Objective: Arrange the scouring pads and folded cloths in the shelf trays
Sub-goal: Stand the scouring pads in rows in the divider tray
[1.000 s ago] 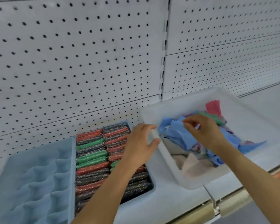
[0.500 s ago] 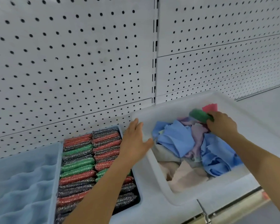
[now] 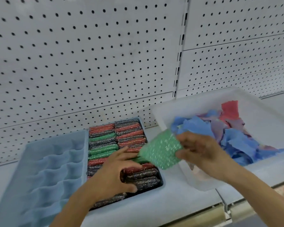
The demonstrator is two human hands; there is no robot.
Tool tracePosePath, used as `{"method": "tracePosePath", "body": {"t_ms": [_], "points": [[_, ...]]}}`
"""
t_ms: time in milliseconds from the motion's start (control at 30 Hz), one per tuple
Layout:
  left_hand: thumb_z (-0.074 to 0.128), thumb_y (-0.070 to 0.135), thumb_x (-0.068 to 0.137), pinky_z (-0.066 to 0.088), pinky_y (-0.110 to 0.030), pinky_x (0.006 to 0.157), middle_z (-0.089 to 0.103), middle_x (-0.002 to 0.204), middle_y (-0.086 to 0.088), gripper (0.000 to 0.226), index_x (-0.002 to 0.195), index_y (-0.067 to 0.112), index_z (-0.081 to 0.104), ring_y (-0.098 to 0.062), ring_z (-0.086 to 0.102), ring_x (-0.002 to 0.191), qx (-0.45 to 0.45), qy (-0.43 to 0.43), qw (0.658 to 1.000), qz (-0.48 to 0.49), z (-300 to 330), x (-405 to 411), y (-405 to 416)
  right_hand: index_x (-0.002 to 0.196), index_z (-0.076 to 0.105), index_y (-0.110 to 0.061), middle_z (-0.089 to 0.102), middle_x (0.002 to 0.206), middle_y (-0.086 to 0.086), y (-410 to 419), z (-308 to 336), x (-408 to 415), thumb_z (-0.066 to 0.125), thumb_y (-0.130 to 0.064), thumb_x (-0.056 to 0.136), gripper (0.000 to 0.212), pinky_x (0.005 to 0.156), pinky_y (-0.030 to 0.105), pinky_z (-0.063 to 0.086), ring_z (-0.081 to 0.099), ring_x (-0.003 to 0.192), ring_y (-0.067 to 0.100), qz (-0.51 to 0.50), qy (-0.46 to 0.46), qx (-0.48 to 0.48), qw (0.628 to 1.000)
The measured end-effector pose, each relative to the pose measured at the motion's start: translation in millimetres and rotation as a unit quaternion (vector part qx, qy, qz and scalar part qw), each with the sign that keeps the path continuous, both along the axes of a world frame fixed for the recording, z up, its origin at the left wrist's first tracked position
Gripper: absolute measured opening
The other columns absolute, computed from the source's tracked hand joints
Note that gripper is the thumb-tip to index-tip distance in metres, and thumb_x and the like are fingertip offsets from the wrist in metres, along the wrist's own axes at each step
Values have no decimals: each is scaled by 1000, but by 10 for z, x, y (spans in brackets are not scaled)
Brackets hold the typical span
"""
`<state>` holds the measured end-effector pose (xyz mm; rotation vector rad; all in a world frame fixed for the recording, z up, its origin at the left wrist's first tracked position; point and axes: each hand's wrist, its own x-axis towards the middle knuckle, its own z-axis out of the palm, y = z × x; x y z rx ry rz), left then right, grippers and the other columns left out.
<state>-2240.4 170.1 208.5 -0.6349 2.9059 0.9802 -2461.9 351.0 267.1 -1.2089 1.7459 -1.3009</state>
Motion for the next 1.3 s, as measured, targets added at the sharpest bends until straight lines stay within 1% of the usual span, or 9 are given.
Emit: {"method": "tracePosePath", "body": {"t_ms": [100,200,367,667,767,933,1067,1167,1300], "points": [[78,47,73,14,-42,121,34,146,32,54,122,51,56,6,8,144,-33,30,999,19,-47,52,-17,97,68,-36,69,90,-18,-56,-151,227,72,-19,85,22,68,25,49,57,71,4,62,150,28,986],[78,36,76,16,-44,121,37,142,30,49,116,53,55,3,14,144,-26,42,998,31,-42,57,-14,109,67,-37,65,86,-17,-114,-239,339,60,-35,88,22,60,27,51,55,76,2,107,369,-23,923],[74,41,80,14,-39,122,39,143,30,41,116,51,59,8,14,142,-6,53,998,33,-65,114,-26,86,70,-36,53,70,-11,-248,-295,657,86,-19,56,38,41,22,21,53,68,12,158,581,-14,798],[70,34,86,13,-32,121,39,146,24,42,125,45,58,6,15,142,-7,41,999,26,-40,121,-20,79,65,-27,63,72,-13,-435,-521,871,86,-21,60,29,44,28,48,56,66,13,140,552,-17,822],[69,33,87,15,-36,121,40,146,24,41,124,44,58,5,16,143,-5,39,999,30,-47,114,-28,81,60,-25,61,72,-11,-385,-522,841,80,-20,70,23,46,30,48,55,67,15,134,531,-40,836],[70,38,85,10,-37,122,37,147,26,41,124,44,58,5,12,143,-13,27,999,32,-29,92,-16,72,54,-30,59,65,-15,-311,-716,832,86,-17,53,39,42,22,38,56,61,9,117,541,21,832],[67,37,88,10,-34,121,38,148,23,39,126,41,58,3,14,144,-17,26,999,28,3,89,0,92,64,-32,62,84,-15,-280,-560,700,81,-35,67,30,64,24,45,59,76,10,113,497,20,860],[61,38,92,19,-27,117,44,144,21,34,126,38,58,2,29,137,-25,42,998,47,60,54,5,110,62,-36,59,94,-17,-241,-239,422,67,-38,86,25,75,22,47,56,83,4,-14,345,37,938],[59,36,94,32,-25,110,53,131,24,31,125,36,59,7,43,123,-6,99,993,68,165,-142,59,88,69,-21,67,77,-11,-175,-124,-149,68,-15,86,7,66,8,40,58,71,-1,-161,278,4,947]]}}
